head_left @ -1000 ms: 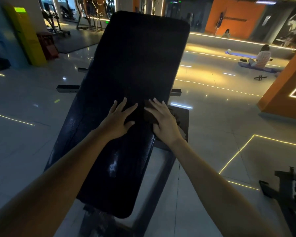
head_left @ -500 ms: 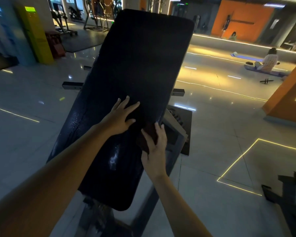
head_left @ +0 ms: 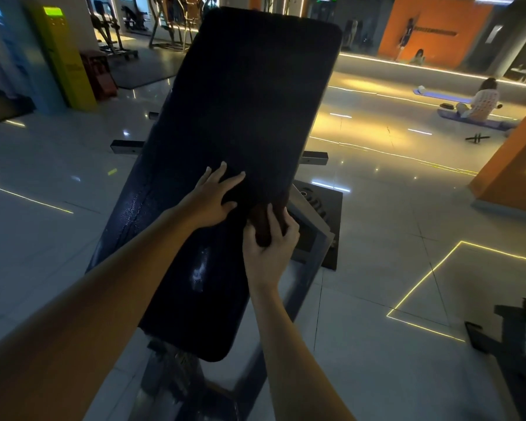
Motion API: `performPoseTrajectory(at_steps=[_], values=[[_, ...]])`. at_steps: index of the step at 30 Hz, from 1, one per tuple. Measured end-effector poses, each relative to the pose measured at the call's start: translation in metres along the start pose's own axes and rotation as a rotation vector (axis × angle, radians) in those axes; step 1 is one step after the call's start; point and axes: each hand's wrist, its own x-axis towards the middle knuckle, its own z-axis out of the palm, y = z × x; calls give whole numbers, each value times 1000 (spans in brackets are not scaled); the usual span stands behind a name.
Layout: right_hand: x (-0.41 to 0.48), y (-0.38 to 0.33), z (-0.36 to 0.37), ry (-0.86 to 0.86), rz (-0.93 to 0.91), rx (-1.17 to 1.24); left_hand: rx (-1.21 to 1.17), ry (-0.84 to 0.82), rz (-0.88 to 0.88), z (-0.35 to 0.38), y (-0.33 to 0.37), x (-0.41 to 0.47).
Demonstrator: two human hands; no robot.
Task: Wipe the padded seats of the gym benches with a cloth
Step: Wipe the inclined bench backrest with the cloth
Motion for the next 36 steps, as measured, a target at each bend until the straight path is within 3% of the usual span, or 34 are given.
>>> performPoseTrajectory(at_steps=[4, 9, 15, 22, 27, 32, 36], values=[[-24, 0, -2, 8, 136, 219, -6, 17, -29, 2, 5, 1], [-50, 29, -3, 36, 36, -79, -10, 55, -21, 12, 5, -1], [-78, 29, -16, 17, 52, -82, 37, 82, -10, 13, 5, -3], [-26, 15, -14, 23, 13, -119, 65, 164, 29, 19, 7, -15], [18, 10, -11, 21, 42, -135, 124, 84, 134, 28, 2, -31], [-32, 20, -16, 21, 45, -151, 375, 0, 214, 23, -18, -25], [-66, 26, -18, 32, 43, -137, 394, -23, 237, 23, -27, -16]])
